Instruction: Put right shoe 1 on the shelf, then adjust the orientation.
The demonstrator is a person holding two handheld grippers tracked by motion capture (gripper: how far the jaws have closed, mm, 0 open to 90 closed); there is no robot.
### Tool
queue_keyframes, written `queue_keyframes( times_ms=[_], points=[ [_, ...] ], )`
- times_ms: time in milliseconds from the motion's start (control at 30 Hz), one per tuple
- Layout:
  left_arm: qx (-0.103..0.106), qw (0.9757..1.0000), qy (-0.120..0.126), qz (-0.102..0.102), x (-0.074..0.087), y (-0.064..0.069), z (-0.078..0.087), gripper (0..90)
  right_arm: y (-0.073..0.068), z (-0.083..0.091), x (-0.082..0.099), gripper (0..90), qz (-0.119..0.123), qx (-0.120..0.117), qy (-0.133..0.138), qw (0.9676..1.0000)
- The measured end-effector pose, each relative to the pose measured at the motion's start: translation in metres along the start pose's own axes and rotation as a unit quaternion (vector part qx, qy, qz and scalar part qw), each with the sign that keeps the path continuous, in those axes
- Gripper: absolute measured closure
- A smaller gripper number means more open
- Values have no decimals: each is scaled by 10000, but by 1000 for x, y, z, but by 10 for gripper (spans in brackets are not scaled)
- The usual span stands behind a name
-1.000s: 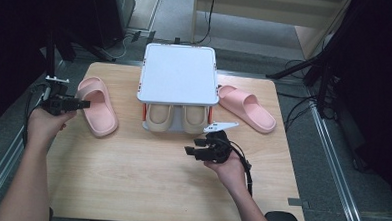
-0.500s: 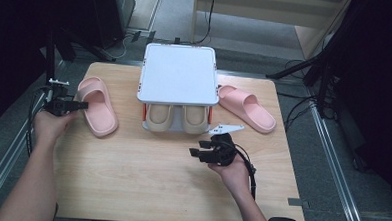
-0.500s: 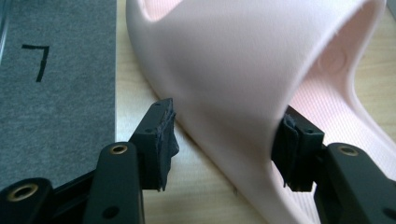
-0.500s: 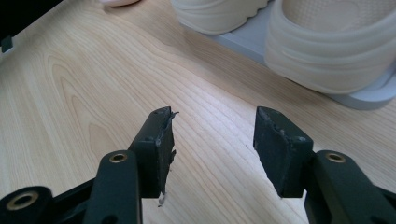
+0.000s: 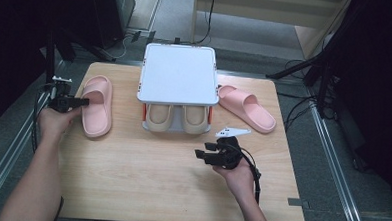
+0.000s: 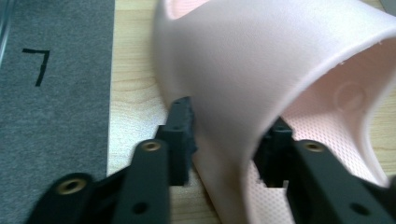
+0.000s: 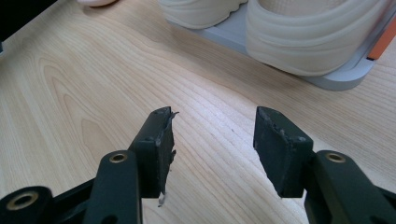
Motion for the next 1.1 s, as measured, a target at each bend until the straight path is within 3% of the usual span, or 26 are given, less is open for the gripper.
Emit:
queue_keyframes(
  times_ms=[200,267,300,400,533,700,1100],
  points=[
    [-44,9999,-37,-94,-2,3,2,751,-1,0,1,481,14,3,-3,10000],
    [35,10000,-42,-55,-3,3,2,805,-1,0,0,481,19,-2,-12,10000],
    [177,9998,-36,-47,-3,4,2,819,0,0,0,481,6,6,-13,10000],
    [179,9998,-61,-105,-4,6,2,823,-1,0,0,481,3,-7,-2,10000],
    [463,9987,-129,165,-6,9,1,825,-1,-2,0,481,28,-16,-28,10000],
    [481,9987,-158,-7,-11,19,4,823,-2,-1,-1,481,45,-33,-3,10000],
    [640,9979,-20,-4,-24,39,18,822,-5,-5,-6,482,81,-118,-33,9999]
  ],
)
Point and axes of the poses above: each handheld gripper's, and its own axes: z roughly backward along the jaws, x roughly out of its underside, y roughly to its right, the point moved 3 cm from there along -z, roughly forward along the jaws, and after that the axes turned 15 degrees about -z, right-handed, at the moved point
